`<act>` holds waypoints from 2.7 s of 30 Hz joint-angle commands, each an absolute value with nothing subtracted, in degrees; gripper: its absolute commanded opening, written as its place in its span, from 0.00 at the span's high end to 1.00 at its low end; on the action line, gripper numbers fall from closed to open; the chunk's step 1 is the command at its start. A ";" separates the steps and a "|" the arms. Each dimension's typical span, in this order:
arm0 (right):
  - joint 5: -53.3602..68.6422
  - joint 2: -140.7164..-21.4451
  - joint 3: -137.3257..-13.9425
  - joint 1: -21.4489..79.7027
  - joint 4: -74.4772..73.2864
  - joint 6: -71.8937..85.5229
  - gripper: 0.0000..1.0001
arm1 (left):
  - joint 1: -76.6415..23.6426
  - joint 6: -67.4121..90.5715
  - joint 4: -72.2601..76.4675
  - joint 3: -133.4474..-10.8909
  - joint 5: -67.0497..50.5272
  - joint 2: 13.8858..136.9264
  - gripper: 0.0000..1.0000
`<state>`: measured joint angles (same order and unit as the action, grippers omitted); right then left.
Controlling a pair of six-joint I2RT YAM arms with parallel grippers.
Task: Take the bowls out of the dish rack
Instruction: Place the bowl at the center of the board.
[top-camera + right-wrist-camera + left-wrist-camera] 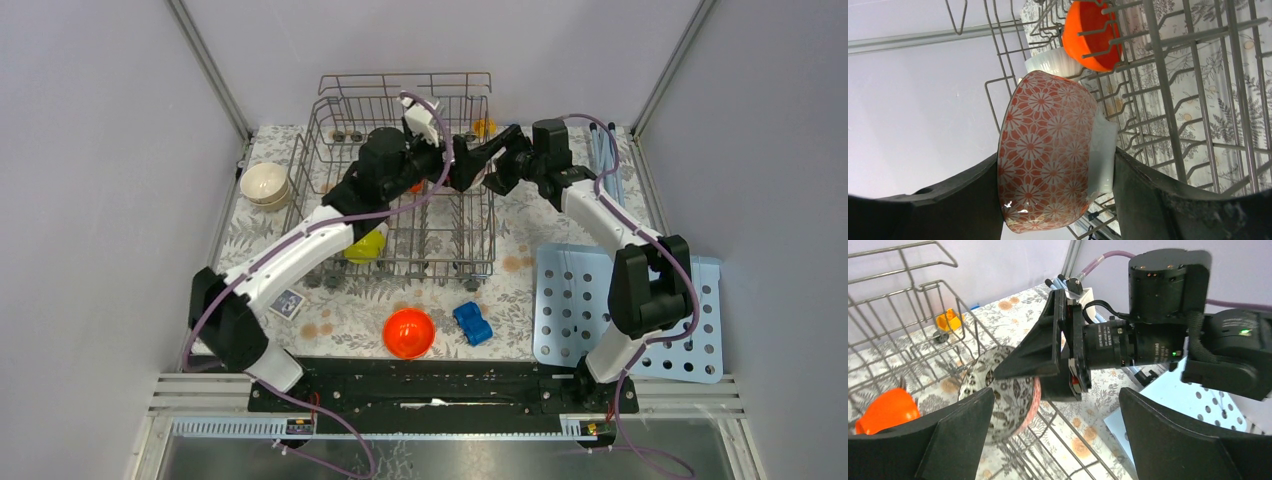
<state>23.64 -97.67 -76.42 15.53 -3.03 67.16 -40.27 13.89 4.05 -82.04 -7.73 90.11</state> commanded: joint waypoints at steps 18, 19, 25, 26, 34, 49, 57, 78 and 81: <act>48.59 -86.38 -55.17 14.94 58.70 78.07 1.00 | -29.71 41.60 -5.68 -64.96 -4.61 69.80 0.01; 48.99 -86.32 -54.67 14.94 61.13 79.30 1.00 | -29.71 41.72 -5.62 -64.63 -5.08 69.60 0.01; 49.60 -84.95 -51.06 14.94 70.50 86.02 1.00 | -29.66 38.98 -3.20 -62.41 -9.67 67.05 0.01; 49.45 -84.64 -50.58 14.94 70.95 86.44 1.00 | -29.70 38.19 -3.71 -62.57 -9.35 66.42 0.01; 48.79 -83.33 -46.33 15.05 76.92 90.68 1.00 | -29.71 35.47 -0.89 -62.00 -12.70 62.89 0.01; 49.53 -76.54 -44.20 16.25 62.84 79.35 1.00 | -36.91 29.69 -5.35 -66.99 -11.66 69.56 0.29; 49.53 -76.26 -42.86 17.50 62.41 78.12 1.00 | -37.87 31.15 -4.00 -66.24 -9.80 70.36 0.49; 44.84 -65.28 -45.03 19.36 30.68 58.59 0.31 | -38.41 32.57 -6.15 -64.59 -6.95 69.63 1.00; 43.00 -63.47 -47.63 19.45 21.66 54.32 0.16 | -38.41 33.02 -6.26 -64.80 -6.91 69.23 1.00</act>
